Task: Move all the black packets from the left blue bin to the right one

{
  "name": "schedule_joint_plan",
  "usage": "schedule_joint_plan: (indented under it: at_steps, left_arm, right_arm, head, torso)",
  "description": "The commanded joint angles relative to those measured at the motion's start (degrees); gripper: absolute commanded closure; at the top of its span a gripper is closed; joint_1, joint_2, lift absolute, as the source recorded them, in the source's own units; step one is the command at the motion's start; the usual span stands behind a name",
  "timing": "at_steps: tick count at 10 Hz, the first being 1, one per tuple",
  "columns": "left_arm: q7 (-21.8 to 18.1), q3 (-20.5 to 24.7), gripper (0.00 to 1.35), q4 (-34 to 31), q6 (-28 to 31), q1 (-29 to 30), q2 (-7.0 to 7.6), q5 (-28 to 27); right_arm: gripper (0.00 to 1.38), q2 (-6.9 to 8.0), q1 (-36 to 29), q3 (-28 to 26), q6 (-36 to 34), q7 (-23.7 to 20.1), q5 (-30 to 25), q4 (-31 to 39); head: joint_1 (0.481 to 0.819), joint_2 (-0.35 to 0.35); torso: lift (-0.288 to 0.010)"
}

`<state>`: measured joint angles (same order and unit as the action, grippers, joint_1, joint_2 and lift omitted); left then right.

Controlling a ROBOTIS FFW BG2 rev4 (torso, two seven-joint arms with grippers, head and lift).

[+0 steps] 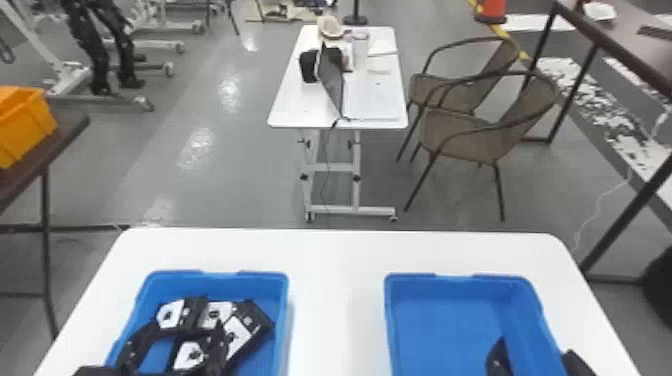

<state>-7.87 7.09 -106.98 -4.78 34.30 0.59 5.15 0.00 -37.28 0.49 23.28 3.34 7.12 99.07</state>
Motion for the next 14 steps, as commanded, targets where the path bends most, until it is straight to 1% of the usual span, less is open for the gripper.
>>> schedule_joint_plan:
  at_steps: [1,3,4,5,7,8,9,10,11,13,14]
  left_arm:
    - [-4.79,3.46,0.13,-0.07,6.89,-2.31,-0.73,-3.04]
    - [-11.21,6.71,0.13,0.02,15.76,-6.62,-0.73,-10.25]
    - [-14.90,8.29,0.13,0.37,19.63,-9.08,-0.73,-14.55]
    - [-18.76,9.44,0.13,1.77,22.00,-11.62,-0.73,-17.28]
    - [-25.27,9.79,0.13,6.34,26.05,-16.99,-0.73,-22.29]
    - [-30.37,9.79,0.13,11.00,25.78,-20.77,-0.59,-23.52]
    - [-33.88,9.26,0.13,13.90,25.61,-23.49,0.03,-25.80]
    - [-34.67,8.47,0.13,14.87,27.19,-25.16,0.38,-28.09]
    - [-37.13,8.38,0.13,17.07,29.91,-27.36,0.65,-28.88]
    - [-40.74,6.27,0.13,17.42,34.57,-29.73,1.79,-33.10]
    - [-41.53,4.78,0.13,17.95,37.47,-30.61,2.32,-35.03]
  right_arm:
    - [0.18,0.05,0.01,0.12,-0.08,0.00,0.53,-0.28]
    - [0.18,0.05,0.54,1.00,-0.08,0.00,1.23,-0.72]
    - [0.18,0.05,0.89,1.44,-0.16,0.00,1.41,-0.90]
    - [0.18,0.05,0.98,1.53,-0.43,0.00,1.41,-0.90]
    - [0.18,0.05,1.68,1.88,-0.69,0.00,1.41,-1.25]
    - [0.18,0.05,1.94,2.15,-0.69,0.00,1.58,-1.51]
    - [0.18,0.05,2.38,2.67,-0.69,0.00,1.93,-1.86]
    - [0.18,-0.18,2.82,3.11,-0.78,0.00,2.29,-2.21]
    - [0.18,-0.18,2.91,3.11,-0.78,0.00,2.37,-2.21]
    - [0.18,-0.26,3.09,3.20,-0.96,0.00,2.55,-2.39]
    - [0.18,-0.18,3.09,3.29,-0.96,0.00,2.90,-2.48]
  head:
    - [0.695,0.035]
    - [0.695,0.046]
    - [0.695,0.064]
    - [0.695,0.085]
    - [0.695,0.105]
    - [0.695,0.107]
    - [0.695,0.091]
    - [0.695,0.077]
    - [0.695,0.077]
    - [0.695,0.071]
    - [0.695,0.069]
  torso:
    - [0.000]
    - [0.000]
    - [0.000]
    - [0.000]
    - [0.000]
    - [0.000]
    - [0.000]
    - [0.000]
    - [0.000]
    - [0.000]
    - [0.000]
